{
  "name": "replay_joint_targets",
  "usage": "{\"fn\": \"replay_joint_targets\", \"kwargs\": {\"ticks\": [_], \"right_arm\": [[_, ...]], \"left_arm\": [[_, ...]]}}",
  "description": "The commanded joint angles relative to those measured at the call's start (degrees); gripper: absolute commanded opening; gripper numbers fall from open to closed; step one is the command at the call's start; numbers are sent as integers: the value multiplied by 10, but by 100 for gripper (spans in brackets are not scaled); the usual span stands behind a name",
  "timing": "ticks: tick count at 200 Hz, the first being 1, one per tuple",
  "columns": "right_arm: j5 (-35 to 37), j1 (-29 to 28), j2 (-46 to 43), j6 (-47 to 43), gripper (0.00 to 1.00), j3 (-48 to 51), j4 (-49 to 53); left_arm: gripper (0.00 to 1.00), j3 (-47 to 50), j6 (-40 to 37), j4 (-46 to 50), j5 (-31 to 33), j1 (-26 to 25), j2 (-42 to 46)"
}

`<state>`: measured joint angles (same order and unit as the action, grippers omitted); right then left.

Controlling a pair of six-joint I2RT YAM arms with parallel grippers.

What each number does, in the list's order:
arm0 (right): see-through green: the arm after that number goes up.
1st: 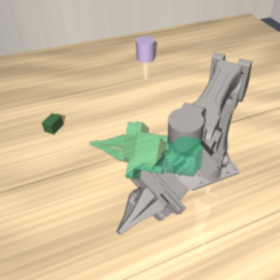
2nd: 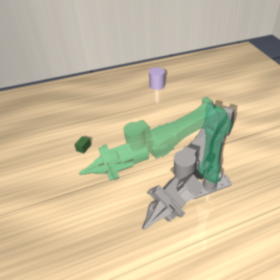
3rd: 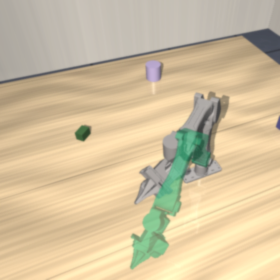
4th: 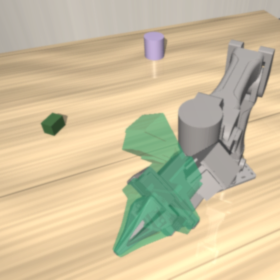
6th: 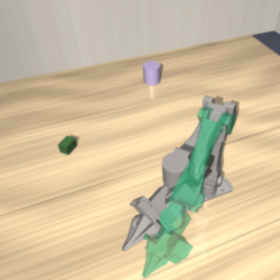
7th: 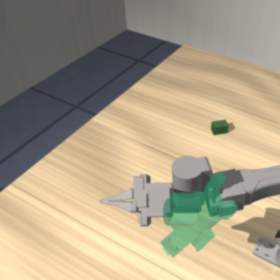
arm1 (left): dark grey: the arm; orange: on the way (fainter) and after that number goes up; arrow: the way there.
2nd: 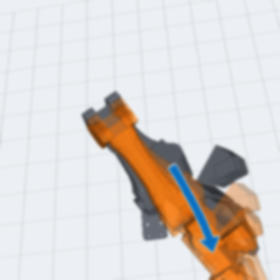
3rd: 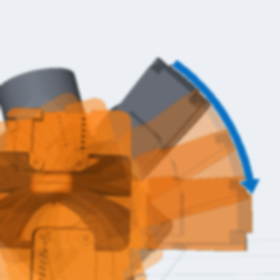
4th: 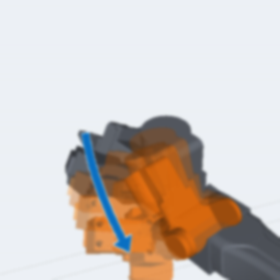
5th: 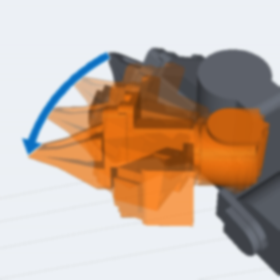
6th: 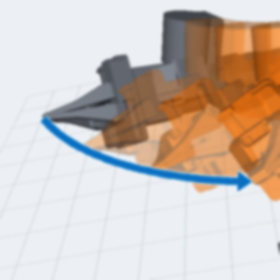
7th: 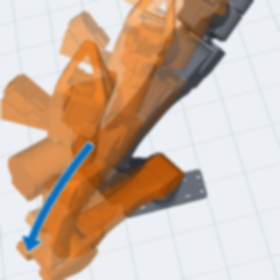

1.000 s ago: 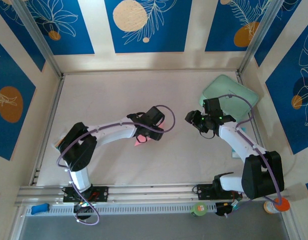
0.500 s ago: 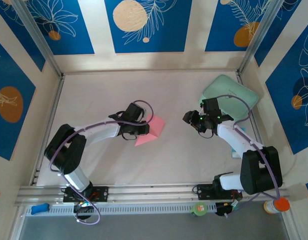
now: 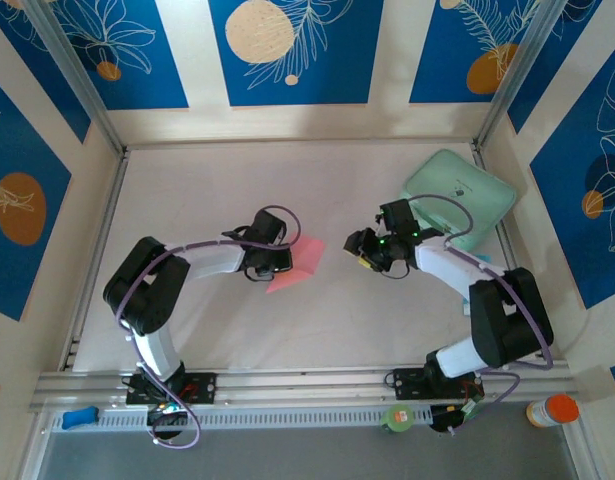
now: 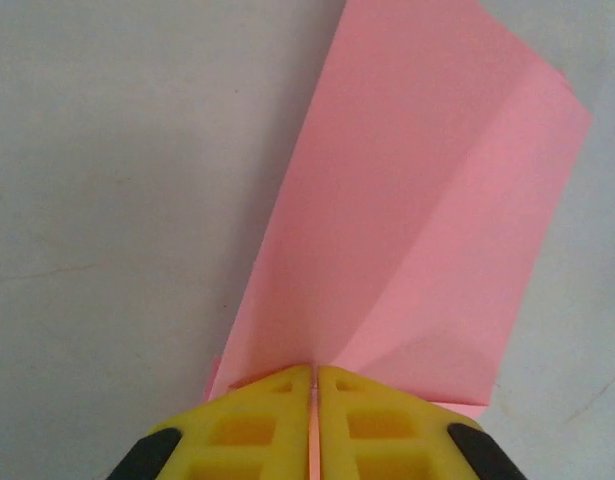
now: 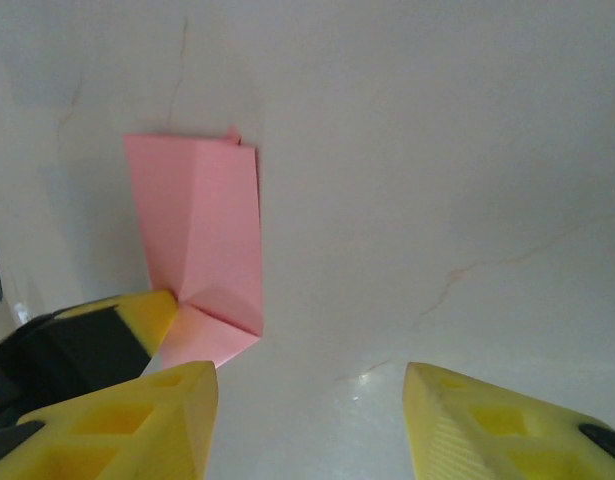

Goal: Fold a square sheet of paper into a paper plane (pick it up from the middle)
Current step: Move the paper to the center of the table, then fold the wing for the fifth time at the center of the table.

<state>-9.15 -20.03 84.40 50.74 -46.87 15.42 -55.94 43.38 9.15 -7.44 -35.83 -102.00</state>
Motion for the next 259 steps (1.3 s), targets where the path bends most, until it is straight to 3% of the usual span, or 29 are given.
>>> {"fn": "replay_joint_targets", "kwargs": {"ticks": [1,82,150,259], "right_arm": [[-40,-34,32,57,51,-26,-17],[-23,-127,168,148,49,-111,1],[-33,-127,225,143,46,-152,19],[-54,-129,243,120,37,-166,-13]], "left_arm": [[10,17,28,-12,-7,11,-16],[12,82,109,-75,-71,45,-22],[13,89,125,-77,-85,49,-30],[13,88,122,-67,-84,48,-30]]}}
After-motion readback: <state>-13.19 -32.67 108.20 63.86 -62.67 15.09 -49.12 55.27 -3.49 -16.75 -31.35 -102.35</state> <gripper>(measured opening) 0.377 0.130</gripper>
